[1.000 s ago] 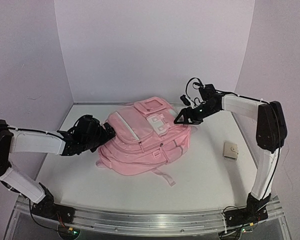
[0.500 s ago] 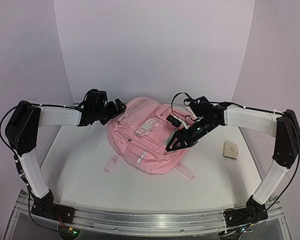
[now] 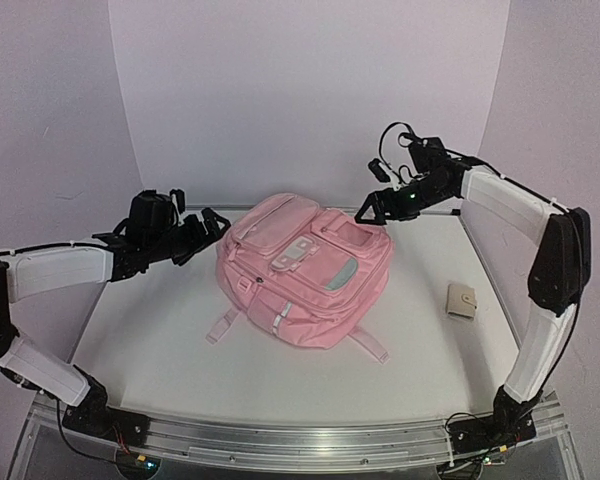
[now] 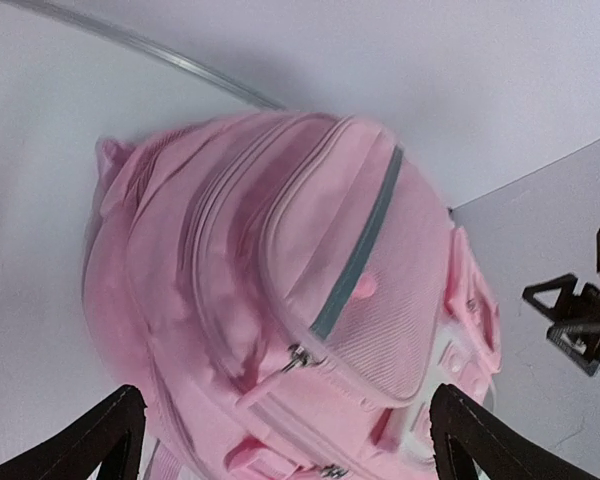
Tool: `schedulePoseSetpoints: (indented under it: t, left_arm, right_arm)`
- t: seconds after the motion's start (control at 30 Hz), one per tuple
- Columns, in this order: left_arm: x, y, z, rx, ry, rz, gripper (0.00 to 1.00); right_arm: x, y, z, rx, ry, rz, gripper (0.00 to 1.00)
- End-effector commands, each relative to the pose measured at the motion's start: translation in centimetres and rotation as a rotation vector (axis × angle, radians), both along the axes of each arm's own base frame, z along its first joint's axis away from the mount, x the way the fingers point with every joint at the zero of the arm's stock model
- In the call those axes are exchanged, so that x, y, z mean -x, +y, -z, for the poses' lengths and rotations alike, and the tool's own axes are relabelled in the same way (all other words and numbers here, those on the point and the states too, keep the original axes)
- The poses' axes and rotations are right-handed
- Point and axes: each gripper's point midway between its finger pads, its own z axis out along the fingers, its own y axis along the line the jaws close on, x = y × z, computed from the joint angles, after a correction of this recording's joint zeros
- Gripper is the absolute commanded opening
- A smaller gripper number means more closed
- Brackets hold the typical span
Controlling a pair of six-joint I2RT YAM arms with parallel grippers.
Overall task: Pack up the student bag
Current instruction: Adjust the student bag at the center of the board.
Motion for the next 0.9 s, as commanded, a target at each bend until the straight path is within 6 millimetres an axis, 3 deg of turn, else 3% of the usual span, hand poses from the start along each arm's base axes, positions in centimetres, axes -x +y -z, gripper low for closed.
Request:
schedulePoseSetpoints:
  t: [0.0,0.1,0.17,0.27,0.4,0.53,0.73,0.87]
  left_arm:
    - [0.9,-2.2,3.4,0.022,0.074,0.058,1.0]
    - [0.6,-3.7,4.4,0.047,0.073,0.114,1.0]
    - [0.2,-4.5,4.8,0.051,0.06,0.149,1.0]
    - [-0.8,-6.0,4.9,0.055,0.031,0.203,1.0]
    - [-1.7,-8.5,4.8,0.089,0.011,0.295,1.0]
    - [0.0,-12.3,4.9,0.118,-0.013,0.417,0.99]
    - [6.7,-19.7,4.9,0.071,-0.056,0.606,0.91]
    - [9.0,-20.8,4.4,0.076,-0.067,0.624,0.89]
  right_arm:
    - [-4.9,-0.8,1.9,0.101,-0.043,0.094,0.96]
    - [-5.9,-0.5,4.4,0.093,0.009,0.095,0.96]
    - [-5.0,0.1,5.8,0.037,0.093,0.073,0.92]
    - [-1.8,1.3,7.0,-0.056,0.223,0.01,0.84]
    - [3.4,1.1,7.3,-0.123,0.346,-0.038,0.77]
    - [6.4,-0.3,6.8,-0.103,0.345,-0.034,0.76]
    - [4.3,-1.5,7.6,0.01,0.252,-0.007,0.77]
    - [2.5,0.0,8.7,-0.024,0.284,-0.032,0.73]
